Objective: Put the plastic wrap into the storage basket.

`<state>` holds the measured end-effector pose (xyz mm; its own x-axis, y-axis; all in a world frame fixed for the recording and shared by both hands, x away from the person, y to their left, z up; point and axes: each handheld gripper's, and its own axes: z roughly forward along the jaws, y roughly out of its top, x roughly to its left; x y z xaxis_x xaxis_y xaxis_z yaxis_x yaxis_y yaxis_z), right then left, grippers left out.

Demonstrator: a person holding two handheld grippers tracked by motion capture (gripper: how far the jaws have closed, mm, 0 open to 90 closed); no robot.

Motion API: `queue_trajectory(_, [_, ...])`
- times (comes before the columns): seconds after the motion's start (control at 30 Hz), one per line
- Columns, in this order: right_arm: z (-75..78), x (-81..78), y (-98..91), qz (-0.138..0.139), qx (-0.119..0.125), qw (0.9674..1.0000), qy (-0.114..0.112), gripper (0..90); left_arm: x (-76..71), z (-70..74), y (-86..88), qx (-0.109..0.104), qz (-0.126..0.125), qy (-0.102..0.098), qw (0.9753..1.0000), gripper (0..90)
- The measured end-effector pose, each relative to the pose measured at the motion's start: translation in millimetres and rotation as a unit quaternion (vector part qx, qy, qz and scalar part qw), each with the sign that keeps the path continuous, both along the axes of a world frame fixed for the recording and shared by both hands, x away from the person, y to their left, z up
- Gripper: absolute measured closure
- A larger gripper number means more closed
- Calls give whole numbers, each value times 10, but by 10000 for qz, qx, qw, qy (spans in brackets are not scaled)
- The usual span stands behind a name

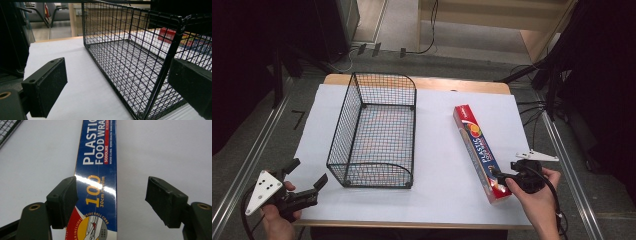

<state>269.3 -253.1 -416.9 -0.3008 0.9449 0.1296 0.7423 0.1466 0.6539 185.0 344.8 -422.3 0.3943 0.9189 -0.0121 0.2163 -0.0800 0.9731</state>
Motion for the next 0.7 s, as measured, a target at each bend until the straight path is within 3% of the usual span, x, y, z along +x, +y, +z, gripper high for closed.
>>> queue_trajectory(0.2, [40, 69, 43, 154, 79, 9996, 230, 255, 2, -8, 0, 0, 10, 19, 10000, 30])
queue_trajectory(0.43, [71, 285, 259, 392, -233, 9973, 582, 249, -4, -7, 11, -17, 22, 12, 10000, 30])
queue_trajectory(0.7, [13, 560, 376, 392, -482, 9940, 902, 248, -3, -10, 24, -35, 26, 13, 10000, 30])
